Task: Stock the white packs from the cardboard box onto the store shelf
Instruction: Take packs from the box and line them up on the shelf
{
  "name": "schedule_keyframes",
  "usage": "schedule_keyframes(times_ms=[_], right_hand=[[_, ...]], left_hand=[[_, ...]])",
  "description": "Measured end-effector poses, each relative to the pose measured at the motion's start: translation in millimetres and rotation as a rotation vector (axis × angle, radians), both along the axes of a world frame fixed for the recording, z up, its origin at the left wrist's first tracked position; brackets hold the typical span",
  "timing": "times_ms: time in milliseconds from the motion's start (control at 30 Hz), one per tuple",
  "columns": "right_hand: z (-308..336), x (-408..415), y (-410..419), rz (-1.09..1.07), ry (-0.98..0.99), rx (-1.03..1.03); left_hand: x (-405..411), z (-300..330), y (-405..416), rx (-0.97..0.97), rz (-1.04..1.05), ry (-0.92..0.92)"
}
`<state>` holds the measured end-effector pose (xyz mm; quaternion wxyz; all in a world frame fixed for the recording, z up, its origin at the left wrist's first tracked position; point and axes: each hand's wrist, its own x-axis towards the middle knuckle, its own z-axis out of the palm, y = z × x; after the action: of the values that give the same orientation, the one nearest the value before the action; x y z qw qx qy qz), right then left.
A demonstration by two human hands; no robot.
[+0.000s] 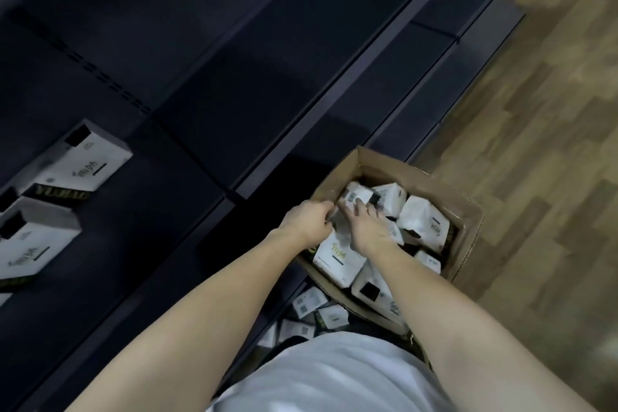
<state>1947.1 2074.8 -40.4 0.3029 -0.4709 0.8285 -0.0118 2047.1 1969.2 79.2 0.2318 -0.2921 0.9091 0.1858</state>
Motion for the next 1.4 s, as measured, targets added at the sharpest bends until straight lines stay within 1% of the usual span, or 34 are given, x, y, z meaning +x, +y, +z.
schedule_keyframes(times_ms=[67, 167, 333, 367, 433, 500, 600, 733, 800, 900, 1067, 1167, 1267, 1400], right_hand=[[-4.9, 3.7, -6.2, 0.047, 0.014, 0.038], [-10.7, 10.4, -12.6, 0.032, 0.001, 0.079], [-5.3, 5.3, -7.7, -0.04, 0.06, 0.028], [-2.0, 0.8, -5.1, -0.081, 0.027, -0.006], [9.3, -12.7, -1.6, -0.181, -0.102, -0.069], [25.8, -32.4, -1.1, -0.257, -0.18, -0.085], [61.3, -62.8, -2.1, -0.217, -0.253, -0.083], [110.7, -84.5, -0.1, -0.225, -0.384, -0.211], [131.9, -88.4, 1.3, -0.217, -0.439, -0.259], [158.9, -91.1, 2.7, -0.211, -0.464, -0.325], [193.2, -94.2, 4.9, -0.226, -0.476, -0.343], [211.3, -94.8, -0.8, -0.206, -0.483, -0.319], [225.2, -88.6, -15.3, -0.17, -0.469, -0.284], [250.4, -64.8, -45.0, -0.141, -0.486, -0.328]], left_hand=[[0.3, -1.6, -3.3, 0.002, 0.023, -0.004], [3.4, -2.7, -9.2, 0.008, 0.072, -0.001], [10.1, 1.1, -16.6, -0.013, 0.112, 0.015], [11.0, 1.9, -17.3, -0.014, 0.115, 0.018], [11.0, 5.2, -18.2, -0.007, 0.126, 0.02], [8.4, 10.7, -18.8, 0.008, 0.139, 0.025], [-2.1, 22.3, -18.5, 0.037, 0.131, 0.043], [-25.2, 43.1, -19.0, 0.073, 0.1, 0.105], [-37.0, 55.3, -21.2, 0.083, 0.041, 0.114], [-51.9, 72.6, -26.9, 0.086, -0.047, 0.156], [-52.9, 101.3, -32.8, 0.079, -0.053, 0.257], [-38.9, 118.2, -40.5, 0.085, 0.052, 0.358], [-16.4, 139.4, -55.6, 0.159, 0.21, 0.48], [27.9, 166.0, -85.2, 0.26, 0.431, 0.639]])
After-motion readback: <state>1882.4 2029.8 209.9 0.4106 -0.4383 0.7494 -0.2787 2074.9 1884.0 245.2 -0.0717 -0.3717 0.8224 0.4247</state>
